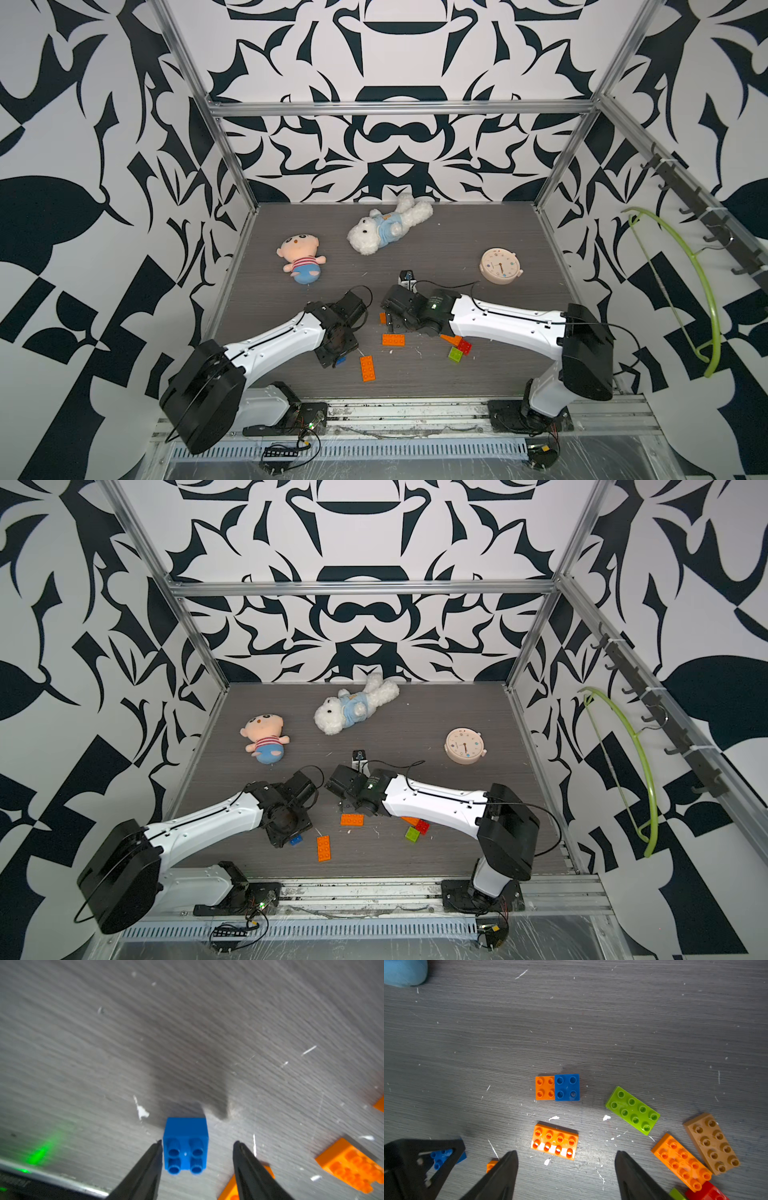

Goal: Assemble the number 5 with lego
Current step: Pick up the lego brick from the center of the board.

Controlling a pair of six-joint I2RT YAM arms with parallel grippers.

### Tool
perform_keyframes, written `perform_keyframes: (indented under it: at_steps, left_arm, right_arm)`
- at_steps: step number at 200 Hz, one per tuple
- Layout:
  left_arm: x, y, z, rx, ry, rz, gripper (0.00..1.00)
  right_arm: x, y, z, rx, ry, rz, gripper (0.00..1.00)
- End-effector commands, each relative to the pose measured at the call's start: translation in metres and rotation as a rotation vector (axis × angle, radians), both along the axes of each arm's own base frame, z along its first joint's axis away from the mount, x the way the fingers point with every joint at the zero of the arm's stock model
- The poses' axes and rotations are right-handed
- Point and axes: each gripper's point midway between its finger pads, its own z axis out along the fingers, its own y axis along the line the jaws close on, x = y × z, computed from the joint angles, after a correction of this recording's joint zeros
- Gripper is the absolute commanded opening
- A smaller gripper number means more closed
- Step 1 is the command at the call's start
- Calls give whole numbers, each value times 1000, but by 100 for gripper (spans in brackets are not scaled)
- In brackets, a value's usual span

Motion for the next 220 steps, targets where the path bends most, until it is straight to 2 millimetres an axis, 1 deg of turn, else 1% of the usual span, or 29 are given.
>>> perform_keyframes:
  at_steps: [1, 21, 41, 45, 49, 77, 93, 130, 144, 166, 178, 188, 196, 206, 220]
  left_arm:
    - [0, 8, 2, 60, 12, -16, 56]
    - [-3, 10, -2, 68, 21, -15, 55]
    - [-5, 7, -4, 53, 35, -19, 54]
    - [-6, 7, -5, 50, 40, -20, 54]
    - [-3, 3, -6, 32, 27, -19, 53]
    - [-7, 2, -11, 30, 50, -32, 48]
    - [-9, 4, -13, 39, 61, -39, 46]
    - [-11, 1, -16, 28, 77, -63, 42]
    - [-12, -1, -17, 22, 89, -74, 38]
    - [-12, -3, -18, 17, 100, -89, 34]
    - [-10, -7, -14, 6, 93, -97, 32]
    - [-7, -11, -8, -11, 83, -112, 28]
    - [-3, -17, -1, -28, 73, -127, 27]
    - [3, -27, 9, -45, 49, -164, 27]
    - [12, -48, 24, -73, 2, -248, 27]
  right_arm:
    - [7, -6, 16, 11, -56, -10, 78]
    - [8, -8, 15, 7, -54, -14, 78]
    - [9, -9, 14, 2, -51, -20, 78]
    - [9, -9, 13, 1, -49, -21, 78]
    - [9, -10, 12, 0, -48, -25, 78]
    - [9, -11, 8, -11, -36, -34, 78]
    - [10, -13, 6, -15, -32, -41, 78]
    - [9, -15, 5, -18, -24, -54, 78]
    - [10, -16, 5, -21, -23, -57, 78]
    - [10, -18, 5, -23, -23, -61, 78]
    - [10, -18, 5, -24, -22, -64, 78]
    - [10, -19, 6, -24, -24, -68, 78]
    - [11, -23, 6, -30, -26, -80, 78]
    - [12, -28, 5, -29, -23, -95, 78]
    - [13, -34, 2, -16, -13, -115, 78]
